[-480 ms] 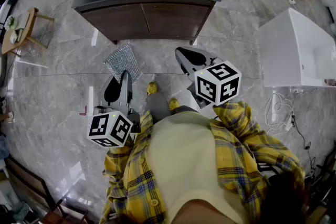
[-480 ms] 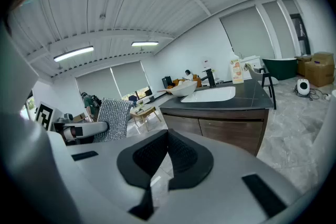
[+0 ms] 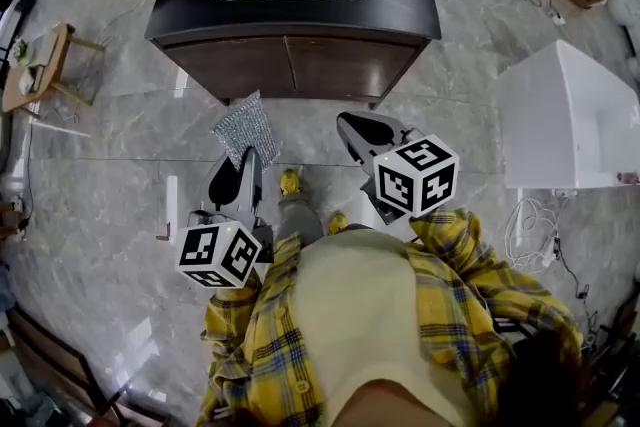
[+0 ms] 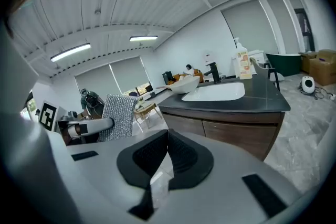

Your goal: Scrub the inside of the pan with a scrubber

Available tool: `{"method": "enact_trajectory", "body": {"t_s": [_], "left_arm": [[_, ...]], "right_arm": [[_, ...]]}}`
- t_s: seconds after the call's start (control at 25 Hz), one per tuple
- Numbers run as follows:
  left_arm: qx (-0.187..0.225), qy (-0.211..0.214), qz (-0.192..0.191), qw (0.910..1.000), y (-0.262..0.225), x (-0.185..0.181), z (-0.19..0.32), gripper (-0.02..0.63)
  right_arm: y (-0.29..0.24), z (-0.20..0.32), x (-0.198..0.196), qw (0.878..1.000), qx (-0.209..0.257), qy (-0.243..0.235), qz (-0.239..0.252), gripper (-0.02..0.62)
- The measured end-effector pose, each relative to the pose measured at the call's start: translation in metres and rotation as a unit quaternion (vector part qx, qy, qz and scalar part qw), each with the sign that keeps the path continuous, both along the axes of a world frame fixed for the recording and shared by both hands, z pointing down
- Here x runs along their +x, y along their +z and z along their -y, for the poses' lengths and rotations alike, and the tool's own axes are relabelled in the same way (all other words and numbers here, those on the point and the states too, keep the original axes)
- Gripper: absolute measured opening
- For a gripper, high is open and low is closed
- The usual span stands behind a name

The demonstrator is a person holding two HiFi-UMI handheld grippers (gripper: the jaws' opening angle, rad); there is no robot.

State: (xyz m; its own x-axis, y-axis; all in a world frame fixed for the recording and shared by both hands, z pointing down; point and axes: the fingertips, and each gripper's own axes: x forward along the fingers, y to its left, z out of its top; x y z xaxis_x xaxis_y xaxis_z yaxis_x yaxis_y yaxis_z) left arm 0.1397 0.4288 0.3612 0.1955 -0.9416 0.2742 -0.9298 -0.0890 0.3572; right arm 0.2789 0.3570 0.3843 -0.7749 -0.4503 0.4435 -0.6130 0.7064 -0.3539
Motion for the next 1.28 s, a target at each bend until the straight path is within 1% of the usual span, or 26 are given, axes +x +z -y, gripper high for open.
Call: {"method": "enact_trajectory", "body": {"t_s": [0.12,0.36,0.56,0.72,0.96,1.08,1.28], "left_arm": [[0.003,0.005,0.000,1.0000,0.000,-0.015,0.024,0.087],[-0.003,0.027,0.014,0.9995,0.001,-0.043,0.066,0.087],[-0.007,0.033,0.013,0.9993,0.004,-0.070,0.094,0.087],[-0.006,0.037,0.013,0.9992,0.005,-0.087,0.108,0.087],[-0.008,0.026,0.010,0.9996,0.007,-0.124,0.124,0.087],[-0.005,0.029,0.011,0.9995,0.007,-0.138,0.132,0.087],[0.002,0.034,0.017,0.9993,0.004,-0.153,0.153,0.087]], "right_arm": [[-0.001,0.020,-0.020,1.000,-0.001,-0.010,-0.002,0.014],[0.000,0.058,-0.056,1.000,-0.009,-0.009,-0.014,0.014],[0.000,0.081,-0.083,1.000,-0.012,-0.009,-0.016,0.014],[0.002,0.098,-0.106,1.000,-0.014,-0.013,-0.019,0.014],[0.005,0.115,-0.149,0.999,-0.016,-0.027,-0.018,0.014],[0.005,0.123,-0.166,0.999,-0.013,-0.027,-0.021,0.014],[0.000,0.144,-0.179,0.999,-0.002,-0.022,-0.031,0.015]]}}
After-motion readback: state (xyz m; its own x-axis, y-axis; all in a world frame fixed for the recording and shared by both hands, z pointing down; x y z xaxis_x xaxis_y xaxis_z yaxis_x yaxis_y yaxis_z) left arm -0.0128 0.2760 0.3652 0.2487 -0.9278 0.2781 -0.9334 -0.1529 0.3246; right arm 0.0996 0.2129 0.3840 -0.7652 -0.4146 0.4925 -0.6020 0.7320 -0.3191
